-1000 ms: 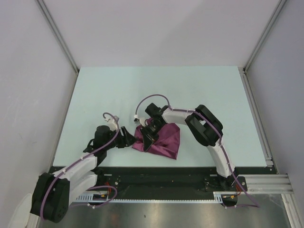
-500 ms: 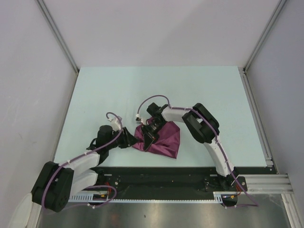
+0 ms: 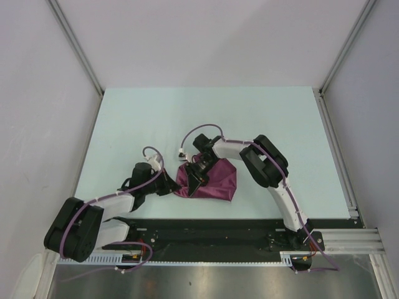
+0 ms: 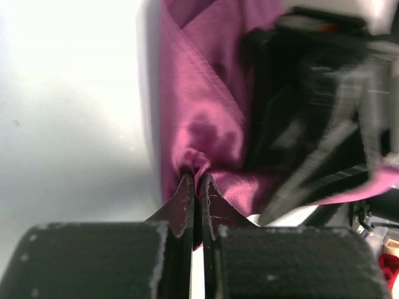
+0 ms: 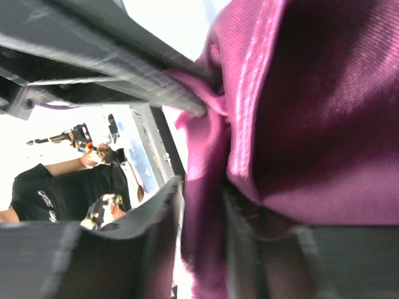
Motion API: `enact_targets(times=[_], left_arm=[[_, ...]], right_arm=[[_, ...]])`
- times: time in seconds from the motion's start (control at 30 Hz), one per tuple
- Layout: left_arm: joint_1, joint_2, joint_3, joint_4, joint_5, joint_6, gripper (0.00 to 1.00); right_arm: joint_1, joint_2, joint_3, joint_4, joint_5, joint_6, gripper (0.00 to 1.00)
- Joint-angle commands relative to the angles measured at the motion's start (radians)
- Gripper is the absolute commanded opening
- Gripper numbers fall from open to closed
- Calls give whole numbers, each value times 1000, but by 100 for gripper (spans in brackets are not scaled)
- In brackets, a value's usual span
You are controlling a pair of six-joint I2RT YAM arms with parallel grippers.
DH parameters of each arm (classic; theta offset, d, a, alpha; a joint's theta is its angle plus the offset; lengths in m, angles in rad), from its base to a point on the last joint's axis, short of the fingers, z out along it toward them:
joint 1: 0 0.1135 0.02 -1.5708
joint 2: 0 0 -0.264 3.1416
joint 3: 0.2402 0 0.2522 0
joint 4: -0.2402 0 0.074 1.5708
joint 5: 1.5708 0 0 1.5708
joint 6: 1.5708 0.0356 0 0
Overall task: Fold the napkin, place the utensils inside, and roll it up
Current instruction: Roll the napkin at the center of the board.
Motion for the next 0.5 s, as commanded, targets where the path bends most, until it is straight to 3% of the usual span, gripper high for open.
enact_targets(times=[0.0,0.23,0.47], left_arm=[[-2,50,45,-89,-52,31,0],[0,56,54,-89,-29,43,0],[-2,64,65,-83,-13,53,0]], right_arm=[[-29,-90,4,50,100,15,43],[-69,-332,-99,140,213,60,57],[40,-715,-366,258,594,-56,73]])
